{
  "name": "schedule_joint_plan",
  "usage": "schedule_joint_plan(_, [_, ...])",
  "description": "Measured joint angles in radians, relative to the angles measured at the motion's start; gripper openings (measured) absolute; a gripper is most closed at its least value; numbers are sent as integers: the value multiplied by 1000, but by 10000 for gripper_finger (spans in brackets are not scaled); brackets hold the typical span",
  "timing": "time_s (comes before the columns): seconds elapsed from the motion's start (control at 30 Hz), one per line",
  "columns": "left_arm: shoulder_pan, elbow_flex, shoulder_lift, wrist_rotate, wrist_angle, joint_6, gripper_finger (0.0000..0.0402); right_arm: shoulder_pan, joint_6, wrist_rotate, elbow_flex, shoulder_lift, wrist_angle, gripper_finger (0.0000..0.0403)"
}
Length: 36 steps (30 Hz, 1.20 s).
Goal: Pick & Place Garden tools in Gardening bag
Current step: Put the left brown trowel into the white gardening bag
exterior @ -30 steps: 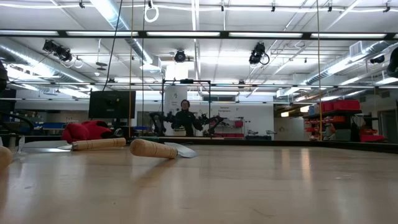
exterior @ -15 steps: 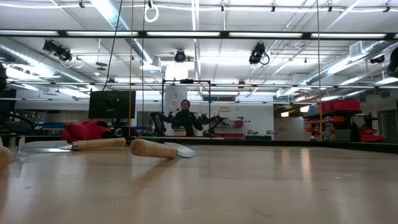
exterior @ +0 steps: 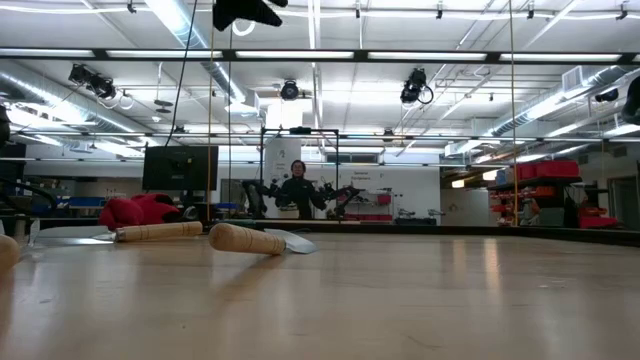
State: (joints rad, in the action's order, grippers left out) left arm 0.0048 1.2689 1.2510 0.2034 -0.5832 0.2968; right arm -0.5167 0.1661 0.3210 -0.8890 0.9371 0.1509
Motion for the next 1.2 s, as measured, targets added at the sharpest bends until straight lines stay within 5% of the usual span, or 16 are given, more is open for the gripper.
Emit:
schedule_joint_plan(0.6, [-37, -296, -5, 29, 96, 91, 177, 0, 1, 3, 0, 0, 30, 247])
schedule_joint_plan(1.2, [-29, -411, -5, 14, -51, 284, 177, 32, 1, 3, 0, 0, 49, 247])
